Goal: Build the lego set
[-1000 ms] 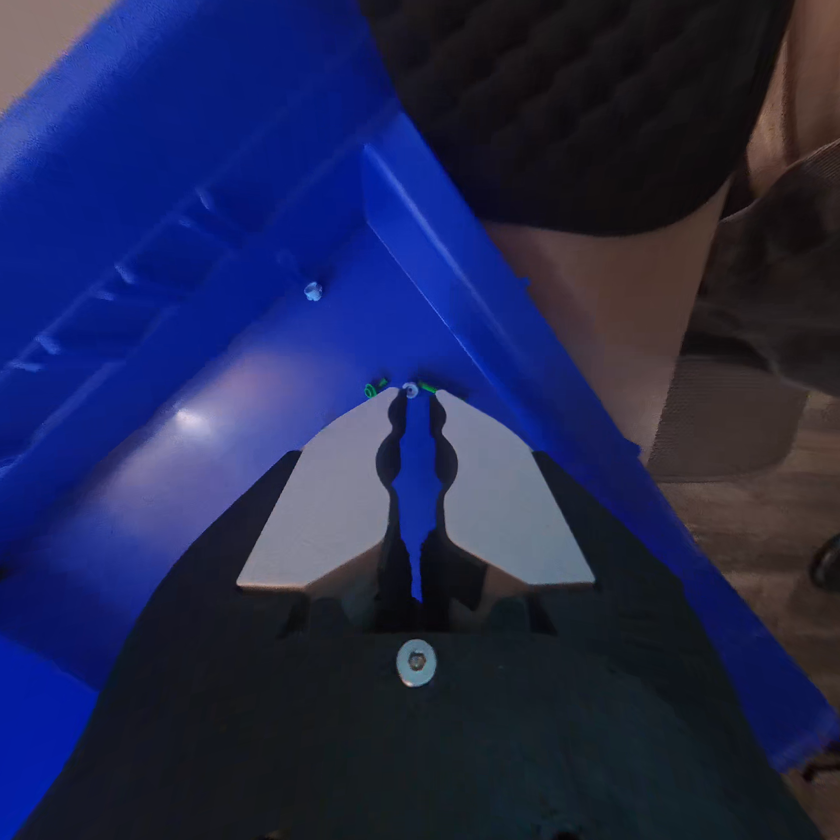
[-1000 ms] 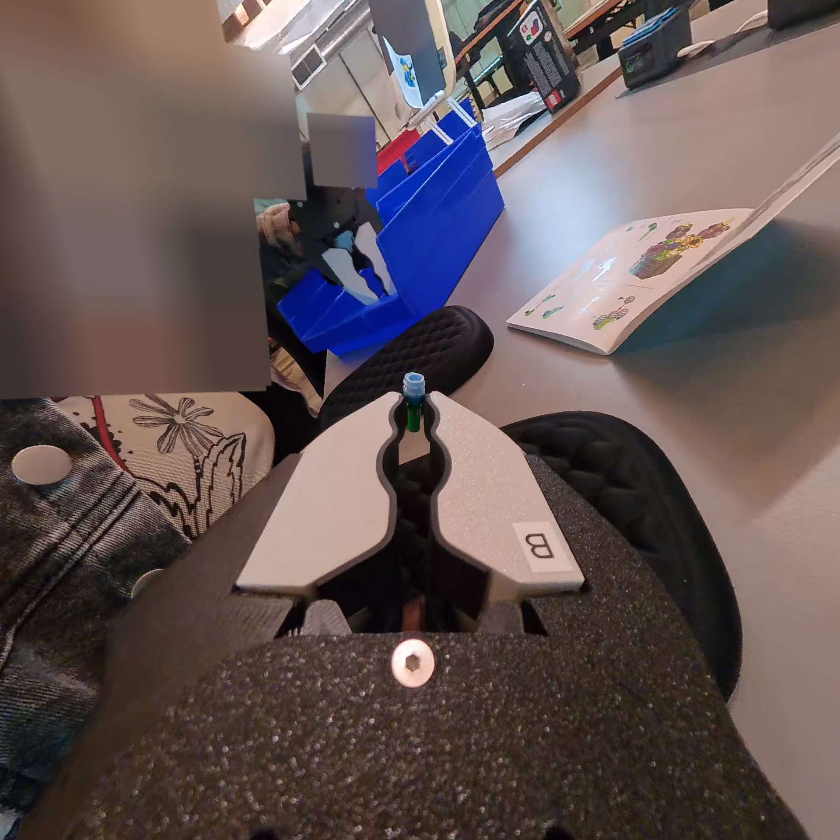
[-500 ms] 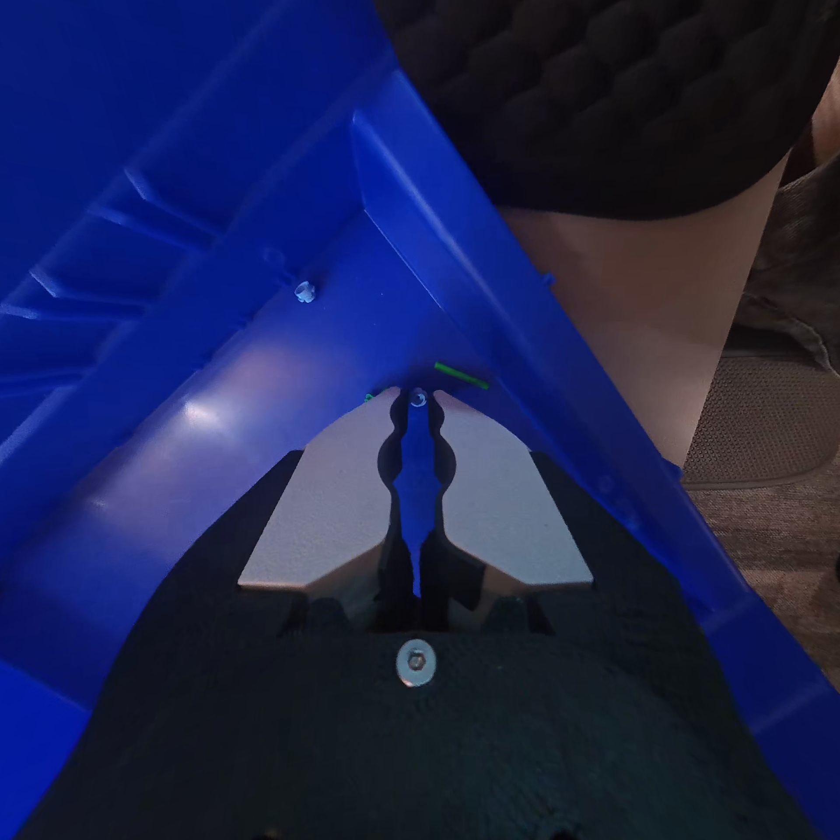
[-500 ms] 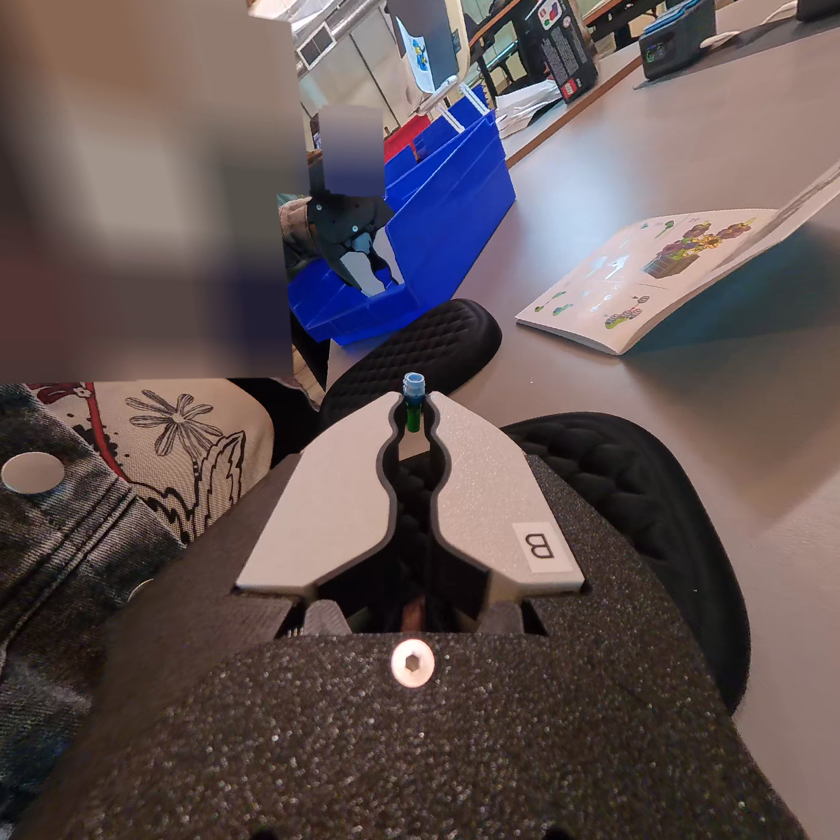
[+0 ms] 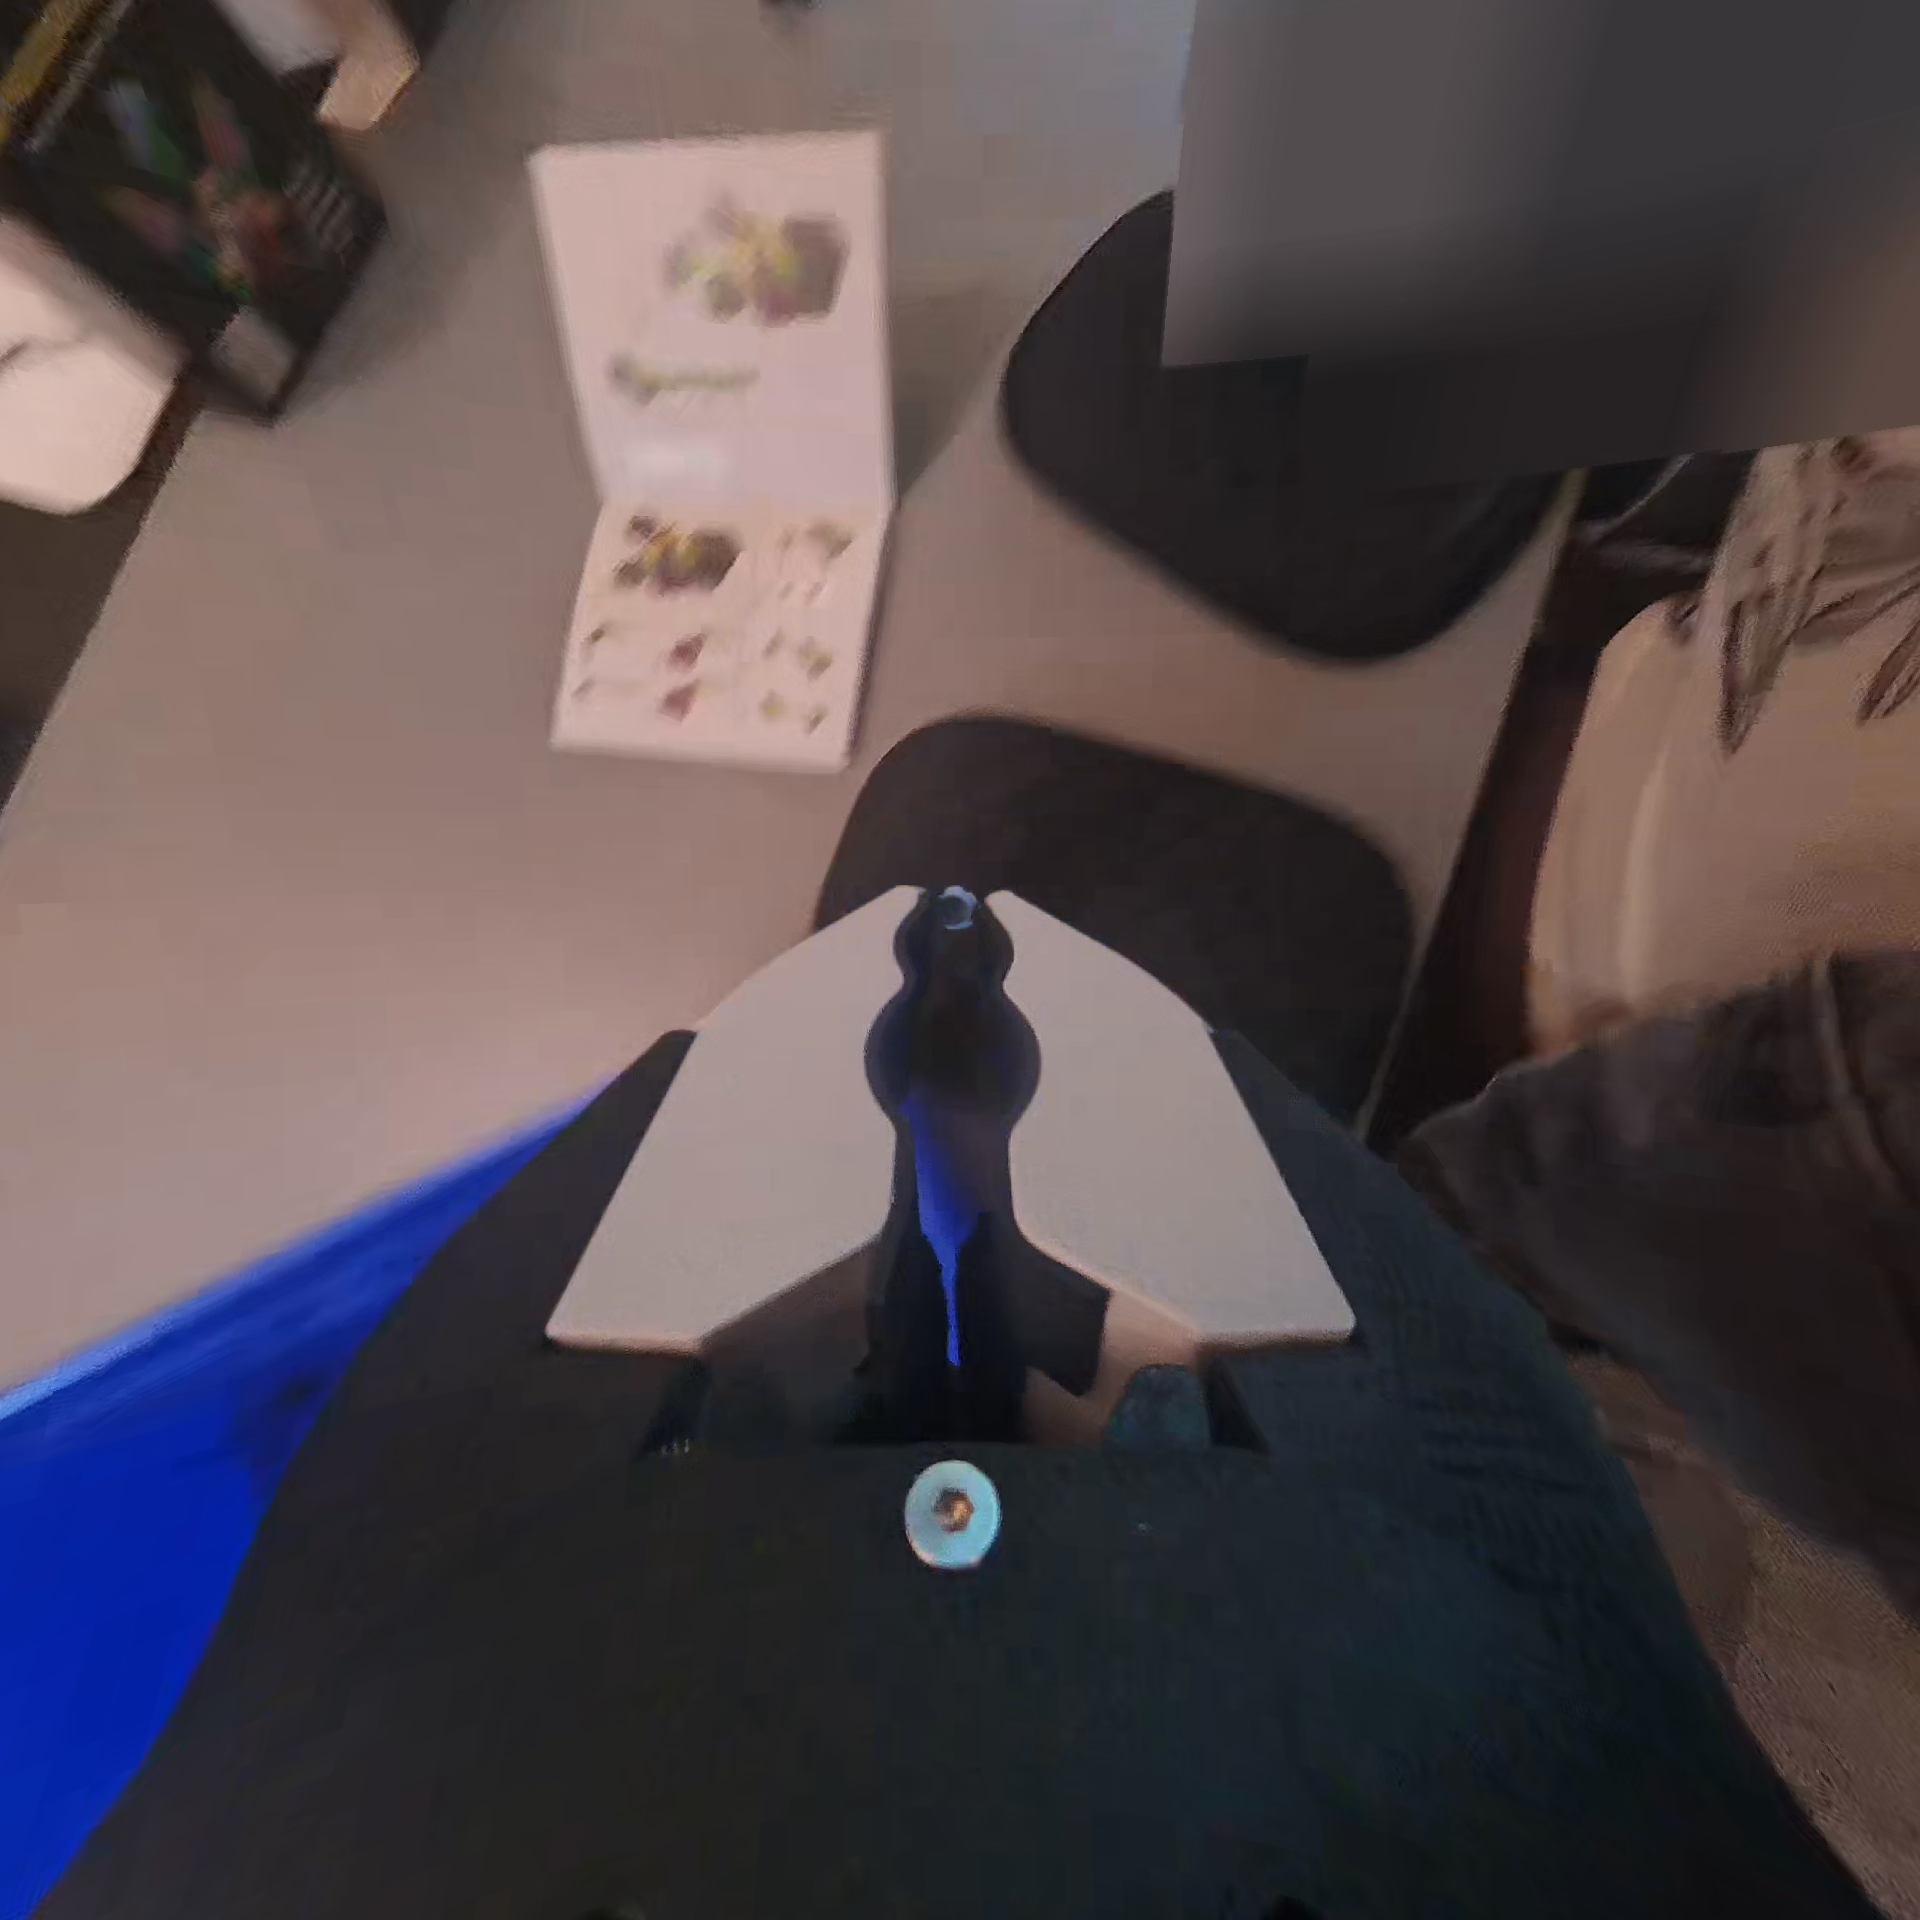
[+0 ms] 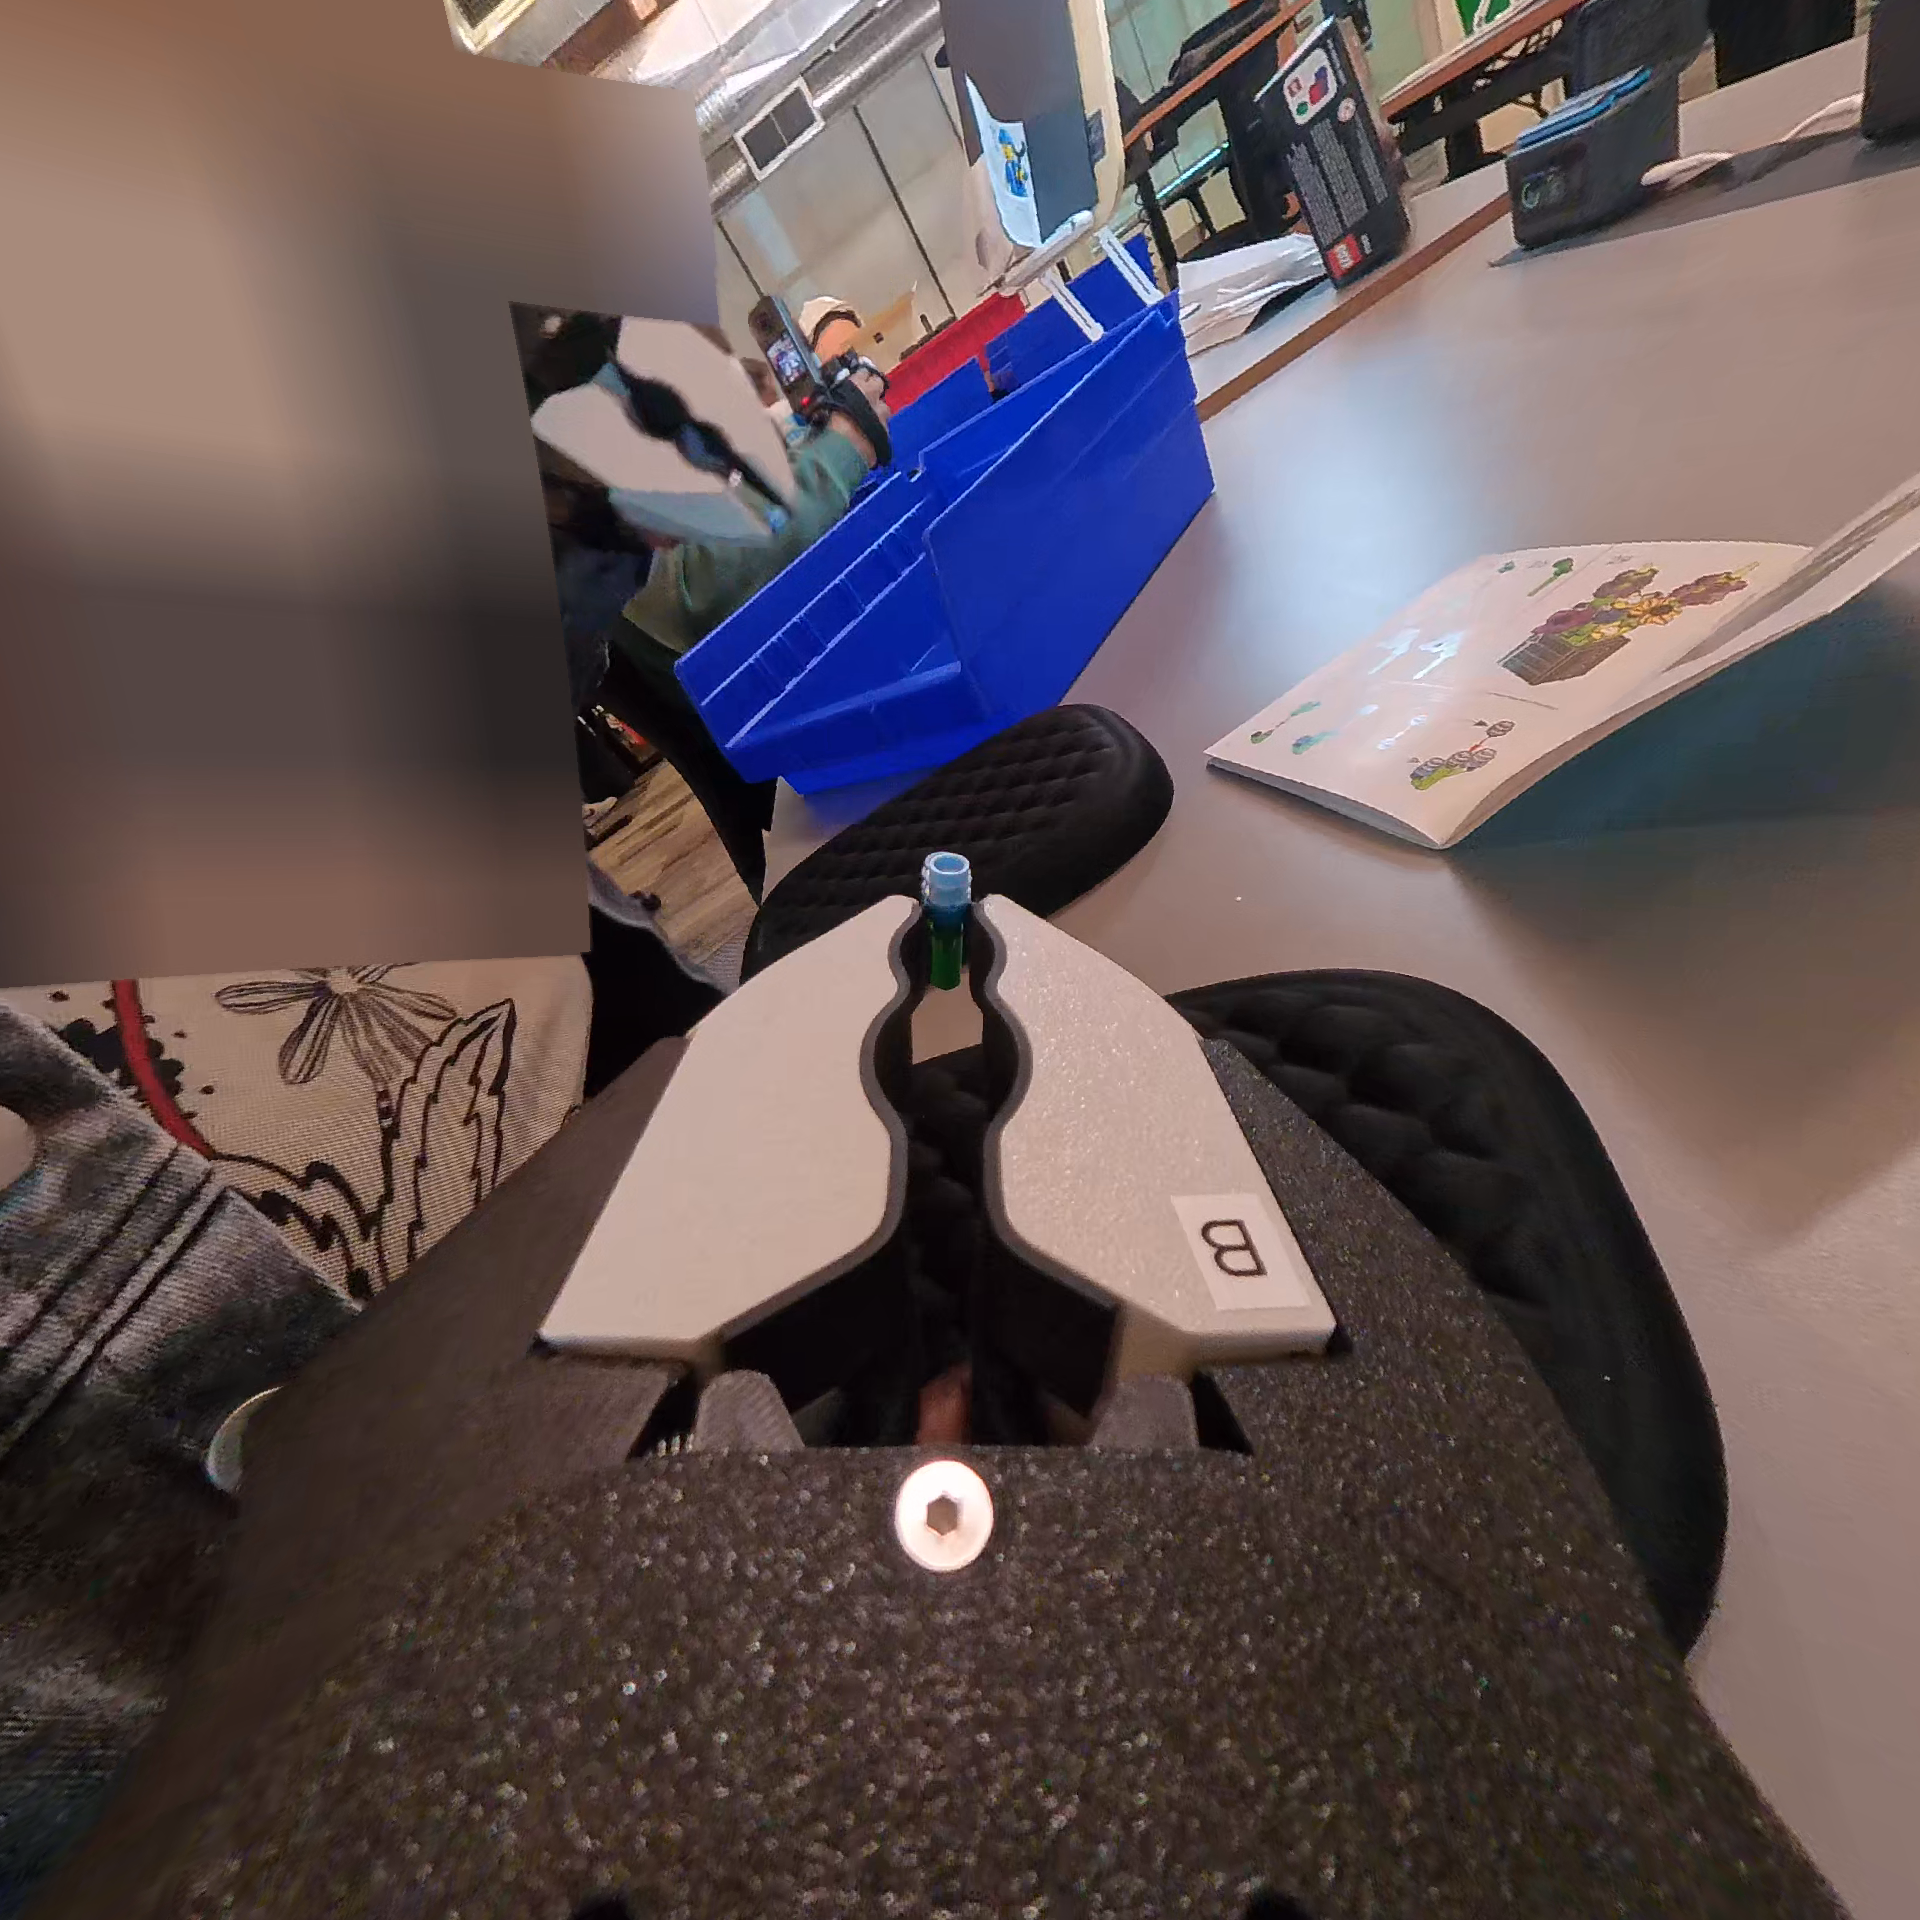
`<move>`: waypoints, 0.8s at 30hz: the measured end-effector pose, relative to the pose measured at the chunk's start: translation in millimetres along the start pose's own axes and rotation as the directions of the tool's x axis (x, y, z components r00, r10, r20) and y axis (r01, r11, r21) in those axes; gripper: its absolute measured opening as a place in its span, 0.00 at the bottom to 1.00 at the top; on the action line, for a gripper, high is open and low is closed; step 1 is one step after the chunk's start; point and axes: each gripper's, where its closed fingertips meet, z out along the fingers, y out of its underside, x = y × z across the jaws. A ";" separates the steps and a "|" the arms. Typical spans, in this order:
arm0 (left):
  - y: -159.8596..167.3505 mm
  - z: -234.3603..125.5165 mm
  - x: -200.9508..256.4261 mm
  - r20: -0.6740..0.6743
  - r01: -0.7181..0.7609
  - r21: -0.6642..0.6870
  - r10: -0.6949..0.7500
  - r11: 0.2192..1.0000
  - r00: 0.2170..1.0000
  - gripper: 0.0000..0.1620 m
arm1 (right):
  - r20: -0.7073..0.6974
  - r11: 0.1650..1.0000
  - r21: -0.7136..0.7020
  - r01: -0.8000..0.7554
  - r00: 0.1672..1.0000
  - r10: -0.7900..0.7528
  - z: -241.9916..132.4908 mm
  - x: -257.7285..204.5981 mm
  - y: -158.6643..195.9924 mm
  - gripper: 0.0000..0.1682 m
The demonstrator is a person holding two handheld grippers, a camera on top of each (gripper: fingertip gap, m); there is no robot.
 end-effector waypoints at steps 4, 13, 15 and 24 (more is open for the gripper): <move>-23.7 80.3 35.9 -0.146 0.087 0.055 -0.078 0.995 0.986 0.05 | -0.008 0.999 0.016 0.039 0.999 -0.039 -1.9 -3.0 -1.5 0.04; -1.4 152.5 54.4 -0.199 0.016 -0.163 -0.049 0.986 0.979 0.06 | 0.004 0.999 0.035 0.041 0.999 -0.041 -4.2 -6.9 -2.0 0.04; 2.5 155.1 55.4 -0.206 0.015 -0.186 -0.054 0.982 0.977 0.08 | 0.007 0.999 0.038 0.032 0.999 -0.033 -4.4 -6.4 -2.4 0.04; 1.3 108.5 48.1 -0.184 0.082 -0.122 -0.104 0.989 0.977 0.16 | 0.020 0.999 0.049 0.003 1.000 -0.004 -5.5 -5.1 -3.6 0.04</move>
